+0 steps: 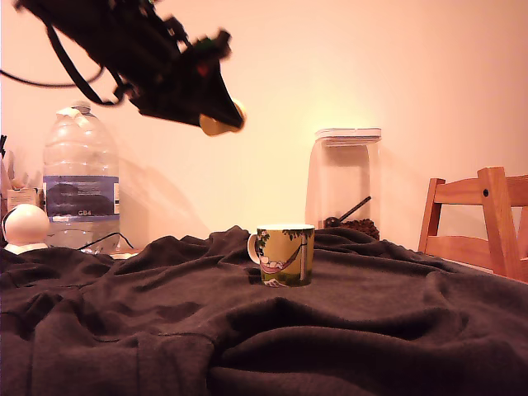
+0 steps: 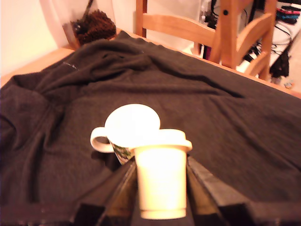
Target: Pick up the coffee capsules from the table one by one and drop them inside the nearest coffee cup
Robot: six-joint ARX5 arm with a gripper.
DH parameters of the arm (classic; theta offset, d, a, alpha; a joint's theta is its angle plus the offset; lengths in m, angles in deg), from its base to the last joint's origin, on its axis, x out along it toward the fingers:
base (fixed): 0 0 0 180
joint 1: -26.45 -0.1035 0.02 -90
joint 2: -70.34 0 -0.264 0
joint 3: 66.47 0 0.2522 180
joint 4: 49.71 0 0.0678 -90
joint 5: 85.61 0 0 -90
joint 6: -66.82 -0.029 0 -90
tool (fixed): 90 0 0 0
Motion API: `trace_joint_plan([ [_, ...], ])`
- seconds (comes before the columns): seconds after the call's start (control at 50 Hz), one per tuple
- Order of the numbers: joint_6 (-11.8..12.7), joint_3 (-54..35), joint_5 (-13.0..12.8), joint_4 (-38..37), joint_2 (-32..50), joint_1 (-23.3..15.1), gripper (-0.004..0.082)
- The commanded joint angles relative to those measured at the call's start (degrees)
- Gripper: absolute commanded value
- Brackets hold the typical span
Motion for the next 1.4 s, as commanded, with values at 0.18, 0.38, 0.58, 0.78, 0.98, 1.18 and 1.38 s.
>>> trace_joint_plan([
  [0.18,-0.04,-1.4,0.09,-6.6,-3.48,-0.66,0.0214],
  [0.38,0.17,0.94,0.11,-8.9,-6.91,-1.07,0.0214],
  [0.58,0.15,5.64,0.13,-9.27,-11.43,-1.46,0.0214],
  [0.78,0.15,10.67,0.15,-9.29,-16.2,-2.03,0.0214],
  [0.98,0.17,15.89,0.48,-8.28,-20.68,-2.21,0.0214],
  [1.18,0.15,23.23,1.42,-2.69,-25.35,-2.47,0.0214],
  [1.38,0.15,31.87,2.82,6.29,-30.18,-2.75,0.0214],
])
